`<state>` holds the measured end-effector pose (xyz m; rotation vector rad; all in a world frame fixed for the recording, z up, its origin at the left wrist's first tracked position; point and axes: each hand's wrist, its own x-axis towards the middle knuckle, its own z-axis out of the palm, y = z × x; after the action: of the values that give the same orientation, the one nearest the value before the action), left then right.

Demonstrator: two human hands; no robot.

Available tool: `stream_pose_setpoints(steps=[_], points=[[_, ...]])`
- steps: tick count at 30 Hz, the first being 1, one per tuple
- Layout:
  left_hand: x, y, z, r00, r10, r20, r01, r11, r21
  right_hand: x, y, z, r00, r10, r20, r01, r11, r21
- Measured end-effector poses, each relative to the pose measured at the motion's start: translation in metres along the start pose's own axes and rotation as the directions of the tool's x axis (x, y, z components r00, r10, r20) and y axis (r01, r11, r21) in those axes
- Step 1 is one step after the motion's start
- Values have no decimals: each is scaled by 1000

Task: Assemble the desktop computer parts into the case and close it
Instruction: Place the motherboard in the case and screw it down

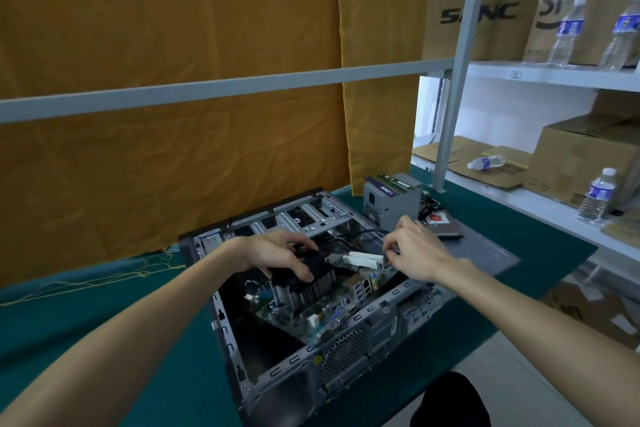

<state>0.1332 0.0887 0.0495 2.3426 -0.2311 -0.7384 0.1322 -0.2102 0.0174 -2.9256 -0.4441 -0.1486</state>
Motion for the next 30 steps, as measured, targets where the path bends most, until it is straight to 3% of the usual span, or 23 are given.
stream_pose_setpoints(steps=[11, 17, 20, 23, 27, 30], points=[[21, -8, -3, 995, 18, 101, -11, 997, -76, -7, 5, 1, 995, 52, 87, -67, 982, 176], [35, -13, 19, 992, 125, 21, -127, 966, 226, -10, 9, 12, 986, 63, 152, -91, 978, 186], [43, -24, 28, 986, 153, -68, -138, 973, 187, -16, 4, 21, 999, 45, 5, -45, 988, 144], [49, -32, 35, 980, 152, -128, -129, 976, 177, -32, -8, 17, 985, -113, -134, 125, 988, 87], [55, -43, 52, 974, 155, -164, -107, 957, 268, -57, -33, 10, 938, -299, 174, 270, 947, 176], [54, -53, 56, 971, 181, -155, -123, 938, 323, -61, -42, 16, 938, -286, 196, 262, 955, 140]])
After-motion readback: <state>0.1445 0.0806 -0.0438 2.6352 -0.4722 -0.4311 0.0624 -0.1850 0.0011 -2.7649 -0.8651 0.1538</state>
